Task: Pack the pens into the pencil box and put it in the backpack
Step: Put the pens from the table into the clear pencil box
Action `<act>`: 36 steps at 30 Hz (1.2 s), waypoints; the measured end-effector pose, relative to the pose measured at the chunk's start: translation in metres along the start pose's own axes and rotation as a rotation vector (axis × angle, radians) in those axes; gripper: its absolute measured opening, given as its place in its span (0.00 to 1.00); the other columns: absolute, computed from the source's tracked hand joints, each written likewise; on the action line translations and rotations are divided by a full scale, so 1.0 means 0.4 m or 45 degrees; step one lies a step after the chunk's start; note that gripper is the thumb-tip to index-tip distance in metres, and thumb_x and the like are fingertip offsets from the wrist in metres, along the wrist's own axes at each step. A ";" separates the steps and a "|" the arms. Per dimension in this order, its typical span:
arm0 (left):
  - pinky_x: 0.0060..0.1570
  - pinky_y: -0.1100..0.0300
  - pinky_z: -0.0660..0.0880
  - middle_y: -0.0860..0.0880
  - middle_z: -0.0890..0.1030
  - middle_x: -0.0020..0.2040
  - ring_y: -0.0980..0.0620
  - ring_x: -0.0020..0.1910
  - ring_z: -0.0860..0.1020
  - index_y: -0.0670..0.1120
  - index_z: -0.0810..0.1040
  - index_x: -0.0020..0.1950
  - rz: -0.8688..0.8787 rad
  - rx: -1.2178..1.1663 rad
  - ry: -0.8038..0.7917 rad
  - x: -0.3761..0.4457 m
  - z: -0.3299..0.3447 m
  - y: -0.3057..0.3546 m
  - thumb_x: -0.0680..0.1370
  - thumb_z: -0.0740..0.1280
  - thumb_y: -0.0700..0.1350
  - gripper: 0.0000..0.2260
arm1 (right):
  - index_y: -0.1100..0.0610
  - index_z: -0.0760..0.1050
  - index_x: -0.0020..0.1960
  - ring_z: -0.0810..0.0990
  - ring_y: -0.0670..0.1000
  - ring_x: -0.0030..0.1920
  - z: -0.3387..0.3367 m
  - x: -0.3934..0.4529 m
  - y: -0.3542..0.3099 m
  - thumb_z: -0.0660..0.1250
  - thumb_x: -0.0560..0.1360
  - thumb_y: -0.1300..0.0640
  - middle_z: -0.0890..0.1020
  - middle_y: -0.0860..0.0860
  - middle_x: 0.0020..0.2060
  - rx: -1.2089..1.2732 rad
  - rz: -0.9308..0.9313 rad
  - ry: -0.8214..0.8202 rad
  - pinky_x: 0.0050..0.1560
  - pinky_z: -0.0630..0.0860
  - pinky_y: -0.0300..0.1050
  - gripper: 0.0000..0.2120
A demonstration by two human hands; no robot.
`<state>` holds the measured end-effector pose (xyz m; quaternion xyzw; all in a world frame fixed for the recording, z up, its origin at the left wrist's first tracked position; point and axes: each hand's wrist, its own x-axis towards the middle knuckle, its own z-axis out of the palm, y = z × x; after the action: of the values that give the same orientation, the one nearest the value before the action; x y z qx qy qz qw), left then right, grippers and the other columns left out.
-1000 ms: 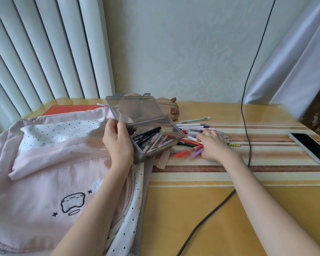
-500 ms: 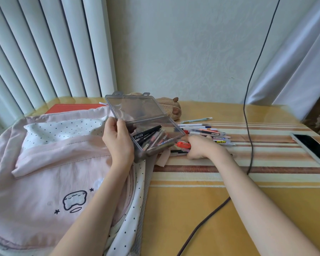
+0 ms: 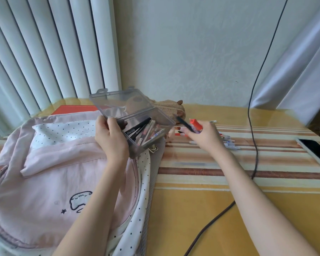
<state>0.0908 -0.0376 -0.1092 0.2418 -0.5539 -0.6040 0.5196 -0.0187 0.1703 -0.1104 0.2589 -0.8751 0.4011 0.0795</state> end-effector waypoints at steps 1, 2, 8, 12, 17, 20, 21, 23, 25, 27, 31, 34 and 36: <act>0.47 0.43 0.77 0.47 0.79 0.33 0.46 0.38 0.82 0.48 0.67 0.34 0.021 0.013 -0.033 -0.004 0.003 -0.002 0.74 0.57 0.42 0.09 | 0.54 0.64 0.29 0.66 0.51 0.25 -0.007 0.008 -0.018 0.70 0.72 0.48 0.67 0.50 0.24 0.128 0.009 0.078 0.31 0.62 0.42 0.21; 0.46 0.44 0.78 0.44 0.79 0.33 0.45 0.38 0.82 0.48 0.67 0.34 0.042 0.025 -0.066 -0.010 0.005 -0.002 0.74 0.57 0.42 0.09 | 0.54 0.62 0.29 0.65 0.51 0.24 -0.017 0.017 -0.040 0.70 0.73 0.50 0.65 0.50 0.23 0.258 0.024 0.158 0.30 0.63 0.41 0.21; 0.36 0.52 0.70 0.37 0.68 0.32 0.50 0.34 0.69 0.37 0.63 0.35 0.164 0.120 -0.262 -0.042 0.020 -0.008 0.76 0.59 0.39 0.11 | 0.54 0.62 0.25 0.60 0.46 0.15 -0.075 0.071 -0.192 0.67 0.76 0.59 0.63 0.46 0.14 1.227 0.004 0.308 0.23 0.61 0.38 0.24; 0.35 0.56 0.63 0.48 0.63 0.31 0.55 0.33 0.63 0.43 0.61 0.33 0.188 0.153 -0.357 -0.059 0.025 0.001 0.77 0.59 0.38 0.13 | 0.54 0.60 0.23 0.57 0.46 0.15 -0.061 0.100 -0.276 0.63 0.78 0.60 0.61 0.47 0.14 1.702 -0.054 0.288 0.23 0.61 0.36 0.26; 0.37 0.56 0.68 0.43 0.65 0.33 0.51 0.34 0.67 0.38 0.60 0.34 0.107 0.083 -0.332 -0.039 0.014 -0.009 0.75 0.59 0.40 0.12 | 0.57 0.65 0.26 0.66 0.48 0.17 0.051 0.102 -0.246 0.70 0.74 0.57 0.68 0.47 0.16 1.056 -0.195 -0.007 0.29 0.69 0.46 0.21; 0.33 0.64 0.67 0.43 0.66 0.33 0.57 0.31 0.66 0.41 0.63 0.34 0.077 0.105 -0.312 -0.032 0.011 -0.003 0.77 0.59 0.37 0.12 | 0.59 0.68 0.27 0.70 0.50 0.22 0.049 0.108 -0.222 0.71 0.73 0.55 0.69 0.52 0.20 0.666 -0.302 -0.166 0.34 0.72 0.47 0.20; 0.33 0.64 0.67 0.45 0.67 0.32 0.58 0.29 0.66 0.42 0.63 0.34 0.074 0.112 -0.316 -0.032 0.012 -0.005 0.77 0.59 0.37 0.12 | 0.64 0.68 0.29 0.71 0.51 0.25 0.042 0.114 -0.222 0.72 0.72 0.51 0.70 0.55 0.23 0.533 -0.327 -0.189 0.36 0.72 0.47 0.22; 0.32 0.64 0.66 0.49 0.67 0.30 0.63 0.26 0.69 0.44 0.61 0.32 0.034 0.112 -0.321 -0.033 0.015 -0.003 0.77 0.59 0.37 0.14 | 0.68 0.67 0.32 0.74 0.53 0.28 0.033 0.123 -0.220 0.71 0.68 0.41 0.73 0.59 0.26 0.317 -0.332 -0.259 0.39 0.72 0.47 0.29; 0.31 0.64 0.67 0.49 0.67 0.30 0.64 0.25 0.71 0.45 0.61 0.33 0.013 0.096 -0.329 -0.032 0.016 -0.006 0.77 0.58 0.37 0.14 | 0.66 0.70 0.33 0.77 0.51 0.28 0.031 0.118 -0.219 0.70 0.68 0.41 0.77 0.54 0.25 0.268 -0.324 -0.331 0.40 0.75 0.48 0.28; 0.30 0.63 0.64 0.49 0.65 0.30 0.63 0.24 0.68 0.44 0.62 0.34 0.020 0.106 -0.315 -0.038 0.016 0.002 0.77 0.58 0.36 0.13 | 0.64 0.72 0.33 0.78 0.48 0.27 0.035 0.106 -0.224 0.71 0.72 0.49 0.77 0.52 0.25 0.397 -0.343 -0.336 0.38 0.77 0.45 0.20; 0.27 0.71 0.64 0.51 0.63 0.28 0.65 0.23 0.69 0.46 0.59 0.32 0.043 0.113 -0.278 -0.049 0.019 0.014 0.78 0.58 0.34 0.17 | 0.59 0.71 0.38 0.76 0.50 0.26 0.062 0.091 -0.236 0.70 0.72 0.51 0.76 0.54 0.25 0.829 -0.319 -0.144 0.32 0.74 0.42 0.13; 0.28 0.68 0.63 0.51 0.62 0.29 0.63 0.24 0.66 0.46 0.58 0.32 0.046 0.136 -0.262 -0.045 0.019 0.007 0.77 0.59 0.35 0.17 | 0.59 0.73 0.39 0.77 0.52 0.26 0.077 0.088 -0.233 0.68 0.69 0.44 0.77 0.50 0.24 0.956 -0.271 -0.051 0.35 0.75 0.46 0.18; 0.29 0.66 0.60 0.52 0.62 0.30 0.60 0.26 0.62 0.47 0.58 0.32 0.031 0.141 -0.254 -0.039 0.020 -0.001 0.77 0.59 0.35 0.16 | 0.58 0.73 0.40 0.78 0.52 0.29 0.085 0.083 -0.227 0.67 0.69 0.44 0.78 0.49 0.25 0.951 -0.293 -0.078 0.42 0.78 0.50 0.17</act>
<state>0.0891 -0.0202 -0.1118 0.2022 -0.6383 -0.5870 0.4551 0.0023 0.0830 -0.0615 0.3782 -0.6362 0.6725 -0.0018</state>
